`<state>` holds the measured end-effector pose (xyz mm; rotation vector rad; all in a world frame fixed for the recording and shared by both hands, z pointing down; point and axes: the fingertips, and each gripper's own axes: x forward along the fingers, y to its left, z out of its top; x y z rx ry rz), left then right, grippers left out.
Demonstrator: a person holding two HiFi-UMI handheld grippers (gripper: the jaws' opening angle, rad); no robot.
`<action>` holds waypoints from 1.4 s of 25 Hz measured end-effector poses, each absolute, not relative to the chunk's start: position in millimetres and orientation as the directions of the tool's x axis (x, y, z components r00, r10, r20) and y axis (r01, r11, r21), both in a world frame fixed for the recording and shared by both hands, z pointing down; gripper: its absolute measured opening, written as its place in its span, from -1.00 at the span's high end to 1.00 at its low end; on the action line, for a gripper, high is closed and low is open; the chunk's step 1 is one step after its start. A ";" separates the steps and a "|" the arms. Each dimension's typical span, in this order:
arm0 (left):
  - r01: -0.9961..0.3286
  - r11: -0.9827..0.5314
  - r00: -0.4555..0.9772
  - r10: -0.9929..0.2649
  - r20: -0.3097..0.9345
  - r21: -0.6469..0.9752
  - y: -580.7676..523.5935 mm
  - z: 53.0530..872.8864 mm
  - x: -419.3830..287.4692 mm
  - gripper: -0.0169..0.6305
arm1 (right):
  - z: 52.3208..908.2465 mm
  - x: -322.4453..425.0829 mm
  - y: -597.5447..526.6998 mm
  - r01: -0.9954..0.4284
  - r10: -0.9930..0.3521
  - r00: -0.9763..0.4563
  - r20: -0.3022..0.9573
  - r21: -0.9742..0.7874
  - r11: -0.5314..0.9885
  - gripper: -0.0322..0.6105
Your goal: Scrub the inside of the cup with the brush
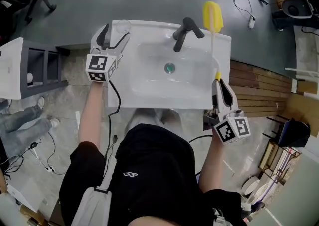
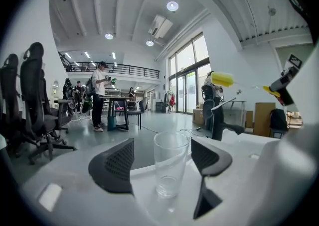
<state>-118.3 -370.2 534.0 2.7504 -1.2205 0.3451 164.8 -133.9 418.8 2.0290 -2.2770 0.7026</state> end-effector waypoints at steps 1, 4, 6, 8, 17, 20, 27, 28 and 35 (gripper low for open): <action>-0.753 -0.658 0.643 -0.727 0.242 0.024 -367.5 529.1 -121.7 -0.18 | 417.8 164.6 -135.8 -0.944 -0.943 -0.166 0.288 -0.324 0.067 0.74; -0.781 -0.621 0.620 -0.756 0.211 0.067 -356.1 510.5 -129.5 -0.18 | 412.5 165.5 -142.5 -0.937 -0.951 -0.184 0.249 -0.337 0.093 0.74; -0.796 -0.600 0.602 -0.774 0.195 0.079 -347.0 495.2 -129.6 -0.18 | 405.7 167.7 -147.9 -0.934 -0.954 -0.200 0.223 -0.337 0.117 0.74; -0.814 -0.574 0.580 -0.795 0.178 0.087 -337.6 479.2 -126.7 -0.18 | 398.2 170.4 -153.4 -0.932 -0.956 -0.219 0.197 -0.332 0.145 0.74; -0.843 -0.534 0.539 -0.837 0.100 0.074 -293.0 400.7 -61.5 0.15 | 361.9 183.6 -173.0 -0.916 -0.958 -0.280 0.069 -0.317 0.245 0.74; -0.844 -0.529 0.534 -0.844 0.046 0.095 -272.4 372.8 -34.6 0.26 | 347.3 194.7 -172.3 -0.918 -0.963 -0.269 0.027 -0.310 0.247 0.74; -0.866 -0.477 0.479 -0.877 -0.027 0.150 -237.8 328.8 8.3 0.76 | 315.2 214.5 -170.3 -0.929 -0.971 -0.233 -0.056 -0.283 0.239 0.74; -0.871 -0.469 0.469 -0.883 -0.035 0.147 -232.5 326.2 11.7 0.87 | 314.6 216.5 -168.0 -0.932 -0.972 -0.226 -0.060 -0.277 0.234 0.74; -0.886 -0.448 0.450 -0.893 -0.016 0.114 -203.3 339.8 26.5 0.95 | 328.0 225.8 -150.0 -0.956 -0.980 -0.199 -0.026 -0.214 0.200 0.74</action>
